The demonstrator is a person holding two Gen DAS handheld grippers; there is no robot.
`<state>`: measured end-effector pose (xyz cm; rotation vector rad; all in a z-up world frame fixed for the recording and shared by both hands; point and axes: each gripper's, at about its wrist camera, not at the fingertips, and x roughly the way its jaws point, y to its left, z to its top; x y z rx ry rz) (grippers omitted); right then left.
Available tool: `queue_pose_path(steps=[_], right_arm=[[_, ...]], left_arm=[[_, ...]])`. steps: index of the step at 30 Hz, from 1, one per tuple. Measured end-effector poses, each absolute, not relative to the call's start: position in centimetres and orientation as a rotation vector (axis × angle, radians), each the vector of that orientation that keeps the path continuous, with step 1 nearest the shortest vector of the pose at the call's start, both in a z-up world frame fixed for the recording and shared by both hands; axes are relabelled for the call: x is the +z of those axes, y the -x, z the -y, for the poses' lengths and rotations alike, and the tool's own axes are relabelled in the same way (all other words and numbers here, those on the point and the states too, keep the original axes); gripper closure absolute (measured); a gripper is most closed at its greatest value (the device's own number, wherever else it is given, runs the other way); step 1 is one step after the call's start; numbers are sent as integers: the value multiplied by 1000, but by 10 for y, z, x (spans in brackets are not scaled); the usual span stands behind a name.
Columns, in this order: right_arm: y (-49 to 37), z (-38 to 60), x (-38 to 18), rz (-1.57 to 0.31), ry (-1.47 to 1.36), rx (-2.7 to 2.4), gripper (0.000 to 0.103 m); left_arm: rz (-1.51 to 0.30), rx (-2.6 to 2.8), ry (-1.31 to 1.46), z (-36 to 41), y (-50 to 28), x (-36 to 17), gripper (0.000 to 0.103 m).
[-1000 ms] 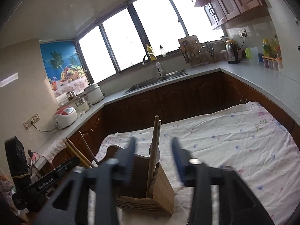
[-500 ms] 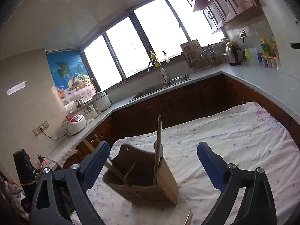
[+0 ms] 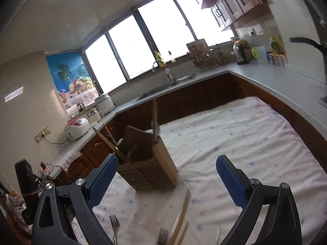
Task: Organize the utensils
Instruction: 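Move both open tools back over the remaining utensils, then grasp another wooden chopstick with the left tool while the right tool grasps a steel chopstick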
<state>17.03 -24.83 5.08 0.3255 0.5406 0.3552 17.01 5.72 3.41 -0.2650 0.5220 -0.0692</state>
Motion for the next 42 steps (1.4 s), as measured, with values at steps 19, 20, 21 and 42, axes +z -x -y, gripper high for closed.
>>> queue_pose_path(steps=[19, 20, 21, 42], right_arm=[[-99, 297, 6, -637, -344, 266, 5], [-98, 297, 3, -643, -342, 268, 5], [-97, 296, 0, -649, -340, 268, 5], [-106, 285, -37, -771, -262, 247, 22]], left_arm=[[-613, -103, 255, -22, -107, 21, 9], [-617, -103, 252, -21, -107, 20, 9], [-624, -104, 249, -19, -106, 18, 9], [-727, -127, 208, 10, -128, -8, 11]])
